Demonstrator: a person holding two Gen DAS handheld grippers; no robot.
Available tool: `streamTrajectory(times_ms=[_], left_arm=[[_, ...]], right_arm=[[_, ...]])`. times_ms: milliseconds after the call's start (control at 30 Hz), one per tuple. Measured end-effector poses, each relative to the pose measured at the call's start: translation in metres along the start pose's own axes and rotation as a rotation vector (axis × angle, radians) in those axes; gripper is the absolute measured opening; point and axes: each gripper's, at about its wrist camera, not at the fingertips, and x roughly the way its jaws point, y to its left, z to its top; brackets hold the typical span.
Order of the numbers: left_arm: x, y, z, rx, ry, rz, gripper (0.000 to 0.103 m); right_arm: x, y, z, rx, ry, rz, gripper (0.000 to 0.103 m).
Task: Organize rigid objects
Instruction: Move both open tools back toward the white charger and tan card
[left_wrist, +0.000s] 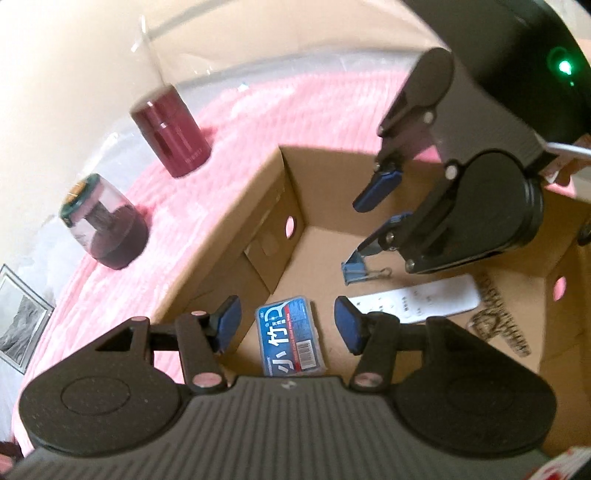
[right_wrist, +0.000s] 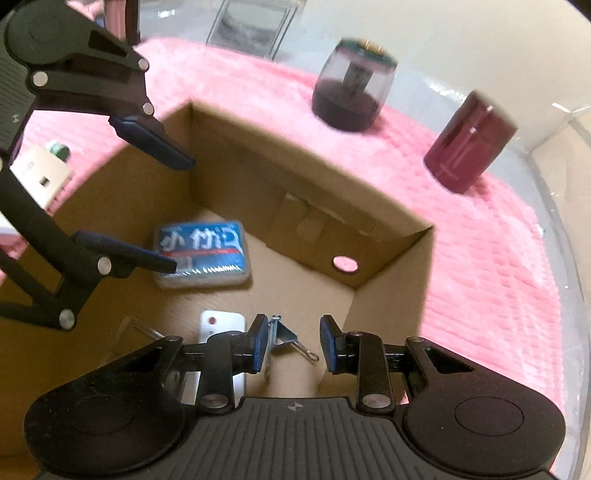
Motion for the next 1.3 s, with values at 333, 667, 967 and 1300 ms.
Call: streamTrajectory(times_ms=[333, 667, 967, 1300], left_arm=[[-0.109, -0.009, -0.033, -0.134, -0.157, 0.053, 0.060], [-0.203, -0.031, -0.099, -0.279, -0.274, 0.081, 0.076], [-0.257, -0.048, -0.171, -0.460, -0.320, 0.155, 0.080], [-0.283, -0.078, -0.265, -0.628, -0.295, 0.307, 0.084]], right_arm=[[-0.105, 0.048, -0.014, 0.090, -0.164, -0.002, 0.036], [-0.175, 0.132, -0.031, 0.111, -0.272, 0.034, 0.062], [-0.191, 0.203, -0.057, 0.174, -0.334, 0.077, 0.067], [-0.174, 0.263, -0.086, 0.280, -0.367, 0.152, 0.069]])
